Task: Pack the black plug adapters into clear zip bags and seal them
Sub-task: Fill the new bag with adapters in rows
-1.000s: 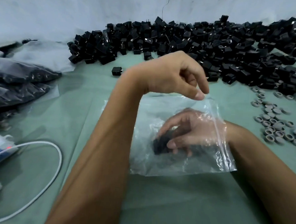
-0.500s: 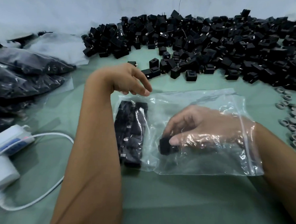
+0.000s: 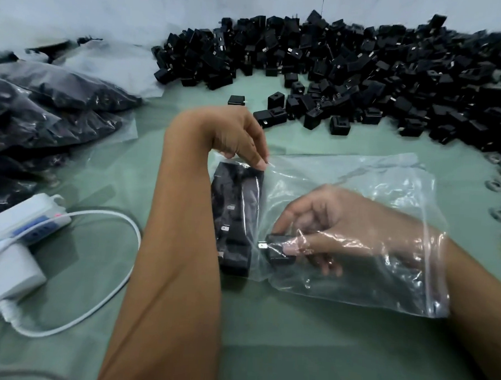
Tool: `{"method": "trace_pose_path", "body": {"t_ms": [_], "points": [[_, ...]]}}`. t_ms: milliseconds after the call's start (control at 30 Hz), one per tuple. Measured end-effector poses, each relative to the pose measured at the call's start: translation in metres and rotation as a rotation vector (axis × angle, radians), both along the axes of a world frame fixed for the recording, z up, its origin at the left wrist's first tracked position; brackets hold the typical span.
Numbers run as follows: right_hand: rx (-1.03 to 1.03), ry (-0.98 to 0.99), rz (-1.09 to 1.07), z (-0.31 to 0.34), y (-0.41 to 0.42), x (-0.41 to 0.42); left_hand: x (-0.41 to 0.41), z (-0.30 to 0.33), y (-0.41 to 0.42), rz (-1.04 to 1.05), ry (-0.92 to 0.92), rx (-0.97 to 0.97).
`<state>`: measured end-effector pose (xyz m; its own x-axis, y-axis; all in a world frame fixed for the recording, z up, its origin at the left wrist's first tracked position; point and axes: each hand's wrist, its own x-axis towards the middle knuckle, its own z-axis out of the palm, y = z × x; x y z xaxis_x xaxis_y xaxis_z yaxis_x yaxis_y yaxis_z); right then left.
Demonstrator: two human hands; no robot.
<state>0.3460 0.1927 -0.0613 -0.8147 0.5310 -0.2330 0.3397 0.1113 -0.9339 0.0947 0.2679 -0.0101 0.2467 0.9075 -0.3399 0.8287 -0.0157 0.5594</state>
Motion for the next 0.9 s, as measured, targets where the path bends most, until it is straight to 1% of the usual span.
{"method": "trace_pose_path", "body": {"t_ms": [100,200,300,367,467,533,600,667,733,833,900], "points": [[-0.015,0.007,0.040,0.000,-0.002,-0.001,-0.002,-0.002,0.001,0.013,-0.046,0.011],[-0.046,-0.034,0.031,0.002,0.001,0.002,-0.004,-0.004,0.002,0.013,-0.067,0.012],[-0.010,-0.074,-0.028,0.003,0.007,0.002,-0.005,-0.005,0.003,0.007,-0.077,0.011],[0.040,-0.104,-0.027,0.006,0.012,0.000,-0.007,-0.004,0.004,0.009,-0.074,0.017],[0.138,-0.153,0.150,0.012,0.023,0.001,-0.006,-0.004,0.005,0.010,-0.058,0.029],[0.255,-0.203,0.282,0.016,0.027,-0.003,-0.006,-0.004,0.005,0.007,-0.062,0.028],[0.338,-0.143,0.371,0.015,0.029,-0.014,-0.006,-0.004,0.005,0.008,-0.065,0.025],[0.336,-0.041,0.438,0.005,0.034,-0.021,-0.007,-0.004,0.004,0.007,-0.057,0.027],[0.290,-0.066,0.417,0.003,0.038,-0.024,-0.007,-0.003,0.004,0.002,-0.041,0.030],[0.286,-0.157,0.302,0.001,0.037,-0.019,-0.005,-0.003,0.004,0.001,-0.034,0.034],[0.229,-0.139,0.313,-0.003,0.034,-0.015,-0.004,-0.002,0.004,0.004,-0.042,0.031]]}}
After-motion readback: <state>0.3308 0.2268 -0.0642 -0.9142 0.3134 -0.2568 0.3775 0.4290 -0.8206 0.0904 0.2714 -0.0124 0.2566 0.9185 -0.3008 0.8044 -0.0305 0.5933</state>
